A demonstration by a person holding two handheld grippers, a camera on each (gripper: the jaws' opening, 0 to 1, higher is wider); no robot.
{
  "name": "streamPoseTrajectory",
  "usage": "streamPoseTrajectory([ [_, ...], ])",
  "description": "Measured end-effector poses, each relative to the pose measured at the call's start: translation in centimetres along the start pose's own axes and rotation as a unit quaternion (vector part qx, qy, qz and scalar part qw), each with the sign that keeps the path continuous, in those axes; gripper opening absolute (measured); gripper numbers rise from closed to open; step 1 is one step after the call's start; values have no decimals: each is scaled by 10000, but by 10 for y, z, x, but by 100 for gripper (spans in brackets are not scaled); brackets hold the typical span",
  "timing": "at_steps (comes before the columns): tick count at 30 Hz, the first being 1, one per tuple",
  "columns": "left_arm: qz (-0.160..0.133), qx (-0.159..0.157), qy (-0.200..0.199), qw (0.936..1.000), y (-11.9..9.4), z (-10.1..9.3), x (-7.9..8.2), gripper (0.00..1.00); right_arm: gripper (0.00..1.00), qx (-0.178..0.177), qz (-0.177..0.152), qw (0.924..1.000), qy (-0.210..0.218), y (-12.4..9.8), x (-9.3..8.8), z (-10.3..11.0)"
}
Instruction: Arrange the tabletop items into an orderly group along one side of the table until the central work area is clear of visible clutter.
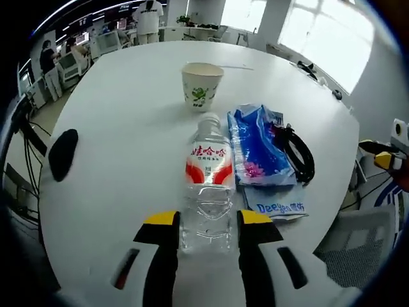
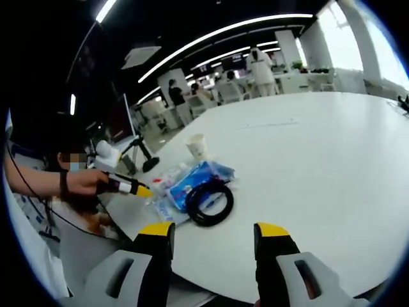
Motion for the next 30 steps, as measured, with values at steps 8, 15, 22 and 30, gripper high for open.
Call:
streamPoseTrajectory([
  [8,168,189,336,9991,-14,-2,-16,35,50,27,45,10000,-19,1,0,0],
  [15,148,219,42,9996,-24,0,-33,35,50,90,83,9999,-39,8,4,3],
  [22,254,325,-179,9990,-35,3,-48,35,50,191,144,9996,-123,15,8,8],
  [30,494,353,-456,9971,-41,5,-55,35,49,239,124,9996,-115,25,18,7],
])
Point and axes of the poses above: the point that each gripper's makers call its tool centre point, and the gripper's own axes: y roughly forward along the fingers, z roughly to its left, x roughly out of its top, the point moved 8 cm from there along -y, roughly backward along the fingers, and after that the axes turned 1 degree about -x, right-handed, at the moved point
